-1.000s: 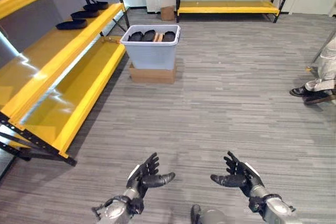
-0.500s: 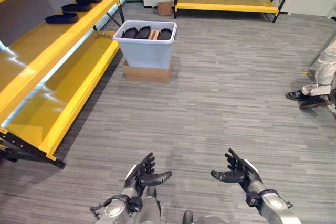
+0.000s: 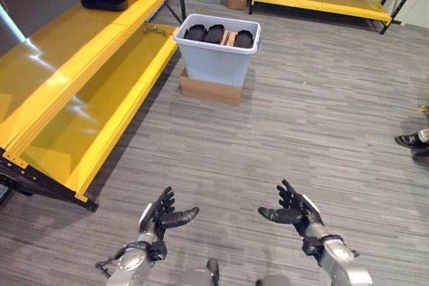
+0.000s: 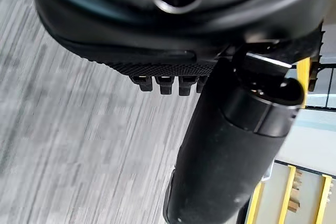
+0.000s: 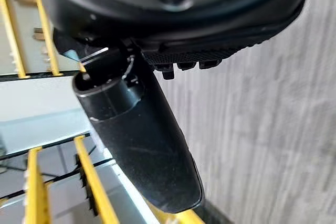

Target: Move parts from the plastic box to the shelf.

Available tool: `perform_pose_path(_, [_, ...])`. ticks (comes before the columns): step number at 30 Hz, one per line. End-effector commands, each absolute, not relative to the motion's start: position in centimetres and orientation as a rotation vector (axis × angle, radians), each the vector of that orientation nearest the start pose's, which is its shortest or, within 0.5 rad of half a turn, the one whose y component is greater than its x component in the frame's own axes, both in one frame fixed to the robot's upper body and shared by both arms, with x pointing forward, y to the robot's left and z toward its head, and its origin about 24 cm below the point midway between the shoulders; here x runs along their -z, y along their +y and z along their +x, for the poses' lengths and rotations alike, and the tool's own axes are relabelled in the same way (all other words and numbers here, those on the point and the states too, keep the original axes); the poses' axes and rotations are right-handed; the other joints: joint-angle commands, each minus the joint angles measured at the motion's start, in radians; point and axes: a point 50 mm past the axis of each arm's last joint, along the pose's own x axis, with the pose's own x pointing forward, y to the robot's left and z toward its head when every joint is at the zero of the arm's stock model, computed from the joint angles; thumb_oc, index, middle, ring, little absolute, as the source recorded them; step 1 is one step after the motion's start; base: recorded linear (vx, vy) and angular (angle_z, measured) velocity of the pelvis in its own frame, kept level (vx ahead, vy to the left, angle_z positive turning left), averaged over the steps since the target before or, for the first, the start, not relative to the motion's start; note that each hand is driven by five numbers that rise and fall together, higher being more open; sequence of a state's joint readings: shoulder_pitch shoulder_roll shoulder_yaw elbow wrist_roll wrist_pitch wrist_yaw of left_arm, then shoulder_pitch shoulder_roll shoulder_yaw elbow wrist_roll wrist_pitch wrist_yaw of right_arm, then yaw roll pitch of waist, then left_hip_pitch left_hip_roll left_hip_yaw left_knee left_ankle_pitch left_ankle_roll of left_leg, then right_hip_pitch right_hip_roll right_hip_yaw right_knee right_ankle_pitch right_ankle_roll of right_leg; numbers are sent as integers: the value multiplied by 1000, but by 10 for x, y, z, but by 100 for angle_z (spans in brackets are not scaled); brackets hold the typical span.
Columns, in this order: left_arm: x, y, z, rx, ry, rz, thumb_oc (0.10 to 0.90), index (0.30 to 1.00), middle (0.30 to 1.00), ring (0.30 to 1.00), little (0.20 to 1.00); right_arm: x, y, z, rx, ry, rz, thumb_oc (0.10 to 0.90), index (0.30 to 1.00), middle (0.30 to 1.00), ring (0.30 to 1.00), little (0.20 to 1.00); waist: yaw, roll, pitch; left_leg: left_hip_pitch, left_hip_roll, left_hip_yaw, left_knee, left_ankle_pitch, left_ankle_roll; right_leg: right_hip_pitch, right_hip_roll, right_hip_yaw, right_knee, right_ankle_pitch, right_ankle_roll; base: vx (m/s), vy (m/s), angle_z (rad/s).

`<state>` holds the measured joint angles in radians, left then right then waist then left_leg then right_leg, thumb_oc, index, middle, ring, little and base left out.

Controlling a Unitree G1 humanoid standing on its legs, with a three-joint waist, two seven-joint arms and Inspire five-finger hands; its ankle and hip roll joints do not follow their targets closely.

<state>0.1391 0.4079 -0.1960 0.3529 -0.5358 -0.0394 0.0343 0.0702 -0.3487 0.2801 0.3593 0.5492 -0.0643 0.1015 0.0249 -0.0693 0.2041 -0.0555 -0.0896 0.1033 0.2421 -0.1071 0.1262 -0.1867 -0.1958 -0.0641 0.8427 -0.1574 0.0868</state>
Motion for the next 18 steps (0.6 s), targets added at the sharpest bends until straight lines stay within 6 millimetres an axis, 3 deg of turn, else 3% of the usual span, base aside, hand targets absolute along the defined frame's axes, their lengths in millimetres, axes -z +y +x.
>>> perform_pose_path(1, [13,199,227,70,233,-84,900,1000,1000,1000,1000,26,-189,225,-188,289,134,900,1000,1000,1000,1000,-47,30,-9,51,60,-58,-18,-44,-7,-9,126,-26,-267,208,11,229,50,-17])
perform_pose_path(3, [10,196,230,82,219,-80,900,1000,1000,1000,1000,24,-189,227,-190,279,128,900,1000,1000,1000,1000,-60,29,-2,72,54,-63,-28,-51,-9,-26,128,-34,-311,212,9,187,13,-1])
perform_pose_path(4, [6,192,234,96,198,-77,900,1000,1000,1000,1000,20,-189,231,-190,263,125,900,1000,1000,1000,1000,-65,17,-1,103,42,-43,-40,-77,-16,-69,68,-98,-439,221,0,276,-40,33])
perform_pose_path(6, [5,189,235,101,191,-85,900,1000,1000,1000,1000,17,-192,234,-184,254,110,900,1000,1000,1000,1000,-91,21,8,155,45,-57,-52,-109,-37,-96,37,-141,-560,253,11,366,-95,12])
perform_pose_path(8, [5,186,235,117,186,-76,900,1000,1000,1000,1000,15,-195,235,-179,246,96,900,1000,1000,1000,1000,-97,15,7,180,48,-65,-30,-133,-54,-73,42,-131,-624,263,18,326,-144,-4])
perform_pose_path(12, [5,182,234,136,187,-75,900,1000,1000,1000,1000,7,-202,243,-158,214,74,900,1000,1000,1000,1000,-93,6,-12,167,79,-47,49,-161,-70,-16,85,-165,-647,251,-10,220,-144,16])
perform_pose_path(14, [0,180,242,131,158,-81,900,1000,1000,1000,1000,-2,-208,252,-118,167,65,900,1000,1000,1000,1000,-95,10,-16,120,115,-40,122,-133,-94,-6,109,-175,-650,227,-26,137,-188,31])
perform_pose_path(17, [-5,179,246,120,139,-98,900,1000,1000,1000,1000,-3,-210,253,-95,163,77,900,1000,1000,1000,1000,-89,19,2,30,159,-46,349,-6,-152,52,144,-175,-676,183,-70,100,-151,2])
perform_pose_path(18, [-5,179,246,121,138,-97,900,1000,1000,1000,1000,-3,-210,253,-96,163,77,900,1000,1000,1000,1000,-82,10,12,-12,145,-61,414,45,-162,72,142,-176,-691,181,-82,29,-78,-1])
